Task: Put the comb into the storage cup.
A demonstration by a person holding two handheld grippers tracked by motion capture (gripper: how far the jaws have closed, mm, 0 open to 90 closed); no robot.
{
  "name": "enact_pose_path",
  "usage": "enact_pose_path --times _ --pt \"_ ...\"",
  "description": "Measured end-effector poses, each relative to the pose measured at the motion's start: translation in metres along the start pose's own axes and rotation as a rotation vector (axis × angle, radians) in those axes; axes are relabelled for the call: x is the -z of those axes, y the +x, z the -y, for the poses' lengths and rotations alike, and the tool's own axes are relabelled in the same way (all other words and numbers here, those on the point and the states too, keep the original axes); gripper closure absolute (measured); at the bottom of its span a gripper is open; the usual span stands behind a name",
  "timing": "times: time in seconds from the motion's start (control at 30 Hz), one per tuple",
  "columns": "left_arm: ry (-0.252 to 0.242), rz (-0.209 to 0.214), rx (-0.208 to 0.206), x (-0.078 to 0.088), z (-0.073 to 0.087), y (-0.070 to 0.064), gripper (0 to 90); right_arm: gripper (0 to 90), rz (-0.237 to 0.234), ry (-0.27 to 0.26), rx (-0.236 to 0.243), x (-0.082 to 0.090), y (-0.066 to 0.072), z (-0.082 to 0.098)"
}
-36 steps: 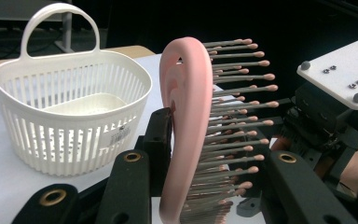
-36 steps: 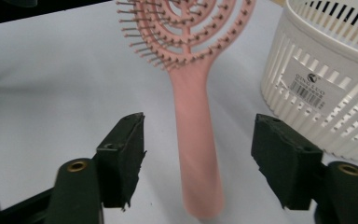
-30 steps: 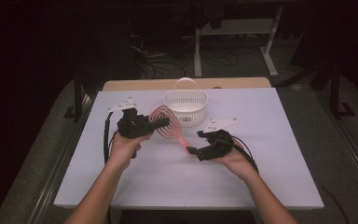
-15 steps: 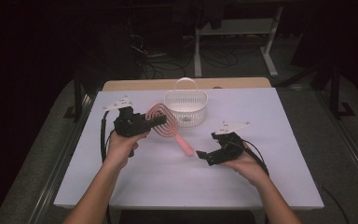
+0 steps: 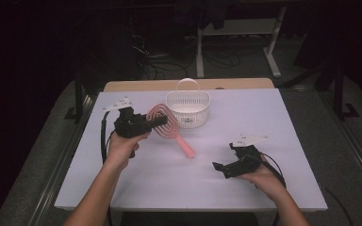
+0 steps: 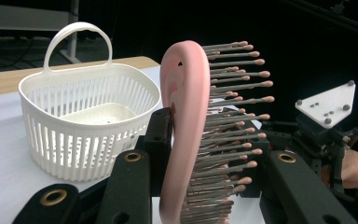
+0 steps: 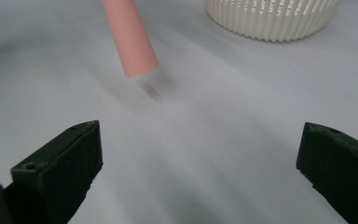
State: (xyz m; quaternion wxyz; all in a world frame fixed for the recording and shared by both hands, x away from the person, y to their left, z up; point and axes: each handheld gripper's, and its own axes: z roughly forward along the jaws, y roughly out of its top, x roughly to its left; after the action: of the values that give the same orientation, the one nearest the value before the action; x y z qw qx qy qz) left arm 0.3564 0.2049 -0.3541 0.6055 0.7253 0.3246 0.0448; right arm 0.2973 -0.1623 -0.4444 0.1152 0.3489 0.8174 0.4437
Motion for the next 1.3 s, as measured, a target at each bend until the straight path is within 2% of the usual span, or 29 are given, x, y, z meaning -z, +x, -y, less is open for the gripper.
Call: enact_pose_path --times 0.17,0.4,0.67,1.0,1.3 --pt "0.000 0.002 -0.002 0.001 0.000 0.000 65.2 0.0 0.008 0.015 0.009 0.004 -0.002 0.013" --pt "-0.008 0.003 0.001 0.001 -0.001 0.000 65.3 0.0 -0.007 0.017 -0.011 0.008 -0.005 0.024" --pt "-0.017 0.007 0.003 0.003 -0.004 -0.001 65.3 0.0 -0.013 0.016 -0.011 0.007 -0.005 0.024" --pt "-0.055 0.020 -0.018 0.006 -0.028 -0.002 65.3 0.0 -0.015 0.013 -0.018 0.006 -0.006 0.024" --pt "-0.075 0.038 -0.020 -0.002 -0.043 0.001 65.3 0.0 -0.016 0.009 -0.022 0.007 -0.006 0.025"
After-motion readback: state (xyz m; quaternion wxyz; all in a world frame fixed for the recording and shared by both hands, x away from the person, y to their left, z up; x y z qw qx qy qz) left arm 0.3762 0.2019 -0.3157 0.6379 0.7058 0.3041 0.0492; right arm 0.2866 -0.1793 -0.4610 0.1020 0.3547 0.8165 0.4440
